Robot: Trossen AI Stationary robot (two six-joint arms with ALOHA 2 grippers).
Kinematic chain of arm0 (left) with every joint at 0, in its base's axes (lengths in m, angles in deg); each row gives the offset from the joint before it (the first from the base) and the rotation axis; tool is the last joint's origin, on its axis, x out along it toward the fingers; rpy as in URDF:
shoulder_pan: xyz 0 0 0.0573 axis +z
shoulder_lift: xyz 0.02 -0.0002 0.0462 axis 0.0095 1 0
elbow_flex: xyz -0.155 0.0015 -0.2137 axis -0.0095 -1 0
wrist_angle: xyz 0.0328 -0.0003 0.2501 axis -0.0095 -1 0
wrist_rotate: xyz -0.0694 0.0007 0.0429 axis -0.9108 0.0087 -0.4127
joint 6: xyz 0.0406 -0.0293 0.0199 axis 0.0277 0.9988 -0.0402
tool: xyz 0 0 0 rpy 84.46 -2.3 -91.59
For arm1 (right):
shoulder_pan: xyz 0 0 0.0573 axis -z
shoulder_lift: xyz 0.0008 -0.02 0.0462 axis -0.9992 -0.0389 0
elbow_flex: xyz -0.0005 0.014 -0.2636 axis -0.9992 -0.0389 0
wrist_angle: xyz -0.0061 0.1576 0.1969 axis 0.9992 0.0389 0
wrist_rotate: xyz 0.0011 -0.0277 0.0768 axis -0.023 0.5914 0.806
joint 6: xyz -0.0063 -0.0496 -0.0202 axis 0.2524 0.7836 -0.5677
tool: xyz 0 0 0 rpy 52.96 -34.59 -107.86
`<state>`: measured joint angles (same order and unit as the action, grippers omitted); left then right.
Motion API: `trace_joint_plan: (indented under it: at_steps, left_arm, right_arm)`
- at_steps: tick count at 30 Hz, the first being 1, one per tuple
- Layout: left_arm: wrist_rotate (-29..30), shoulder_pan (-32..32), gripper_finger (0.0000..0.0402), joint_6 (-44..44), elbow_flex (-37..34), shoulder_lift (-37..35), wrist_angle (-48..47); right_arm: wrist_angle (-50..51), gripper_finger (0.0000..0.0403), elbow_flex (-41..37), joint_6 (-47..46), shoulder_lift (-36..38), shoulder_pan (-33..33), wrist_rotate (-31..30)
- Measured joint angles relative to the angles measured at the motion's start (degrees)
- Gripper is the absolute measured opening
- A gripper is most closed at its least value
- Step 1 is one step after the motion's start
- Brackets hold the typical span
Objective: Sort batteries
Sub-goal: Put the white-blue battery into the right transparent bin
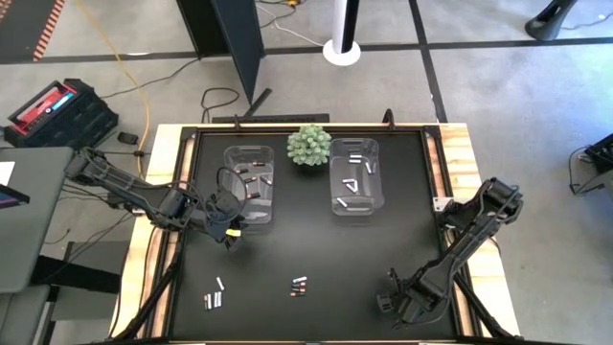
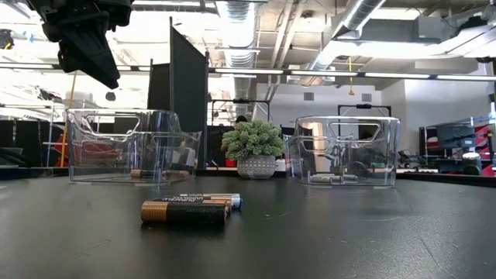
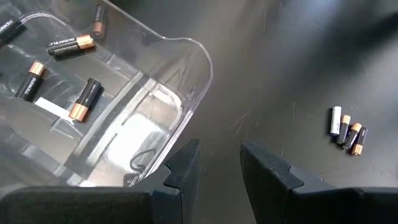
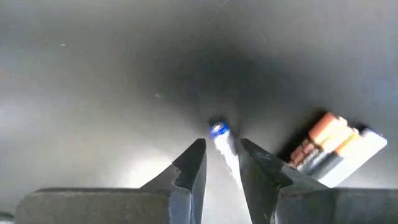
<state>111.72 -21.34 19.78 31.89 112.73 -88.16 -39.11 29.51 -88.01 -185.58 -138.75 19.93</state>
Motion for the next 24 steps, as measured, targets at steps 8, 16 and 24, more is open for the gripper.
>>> trace_joint_plan:
  at_steps: [8,16,24]
  left_arm:
    - [0.0,0.0,0.0112,0.0,0.0,0.0,0.0]
    - [0.1,0.4,0.0112,-0.6,0.0,0.0,0.0]
    - [0.2,1.8,0.0112,-2.4,0.0,0.0,-0.1]
  right_arm:
    - [-0.7,0.0098,0.8,8.0,-4.2,2.0,5.8]
    - [2.0,0.0042,2.5,16.4,-4.5,5.5,6.9]
    - [5.4,0.0008,4.5,19.8,-4.8,7.1,5.4]
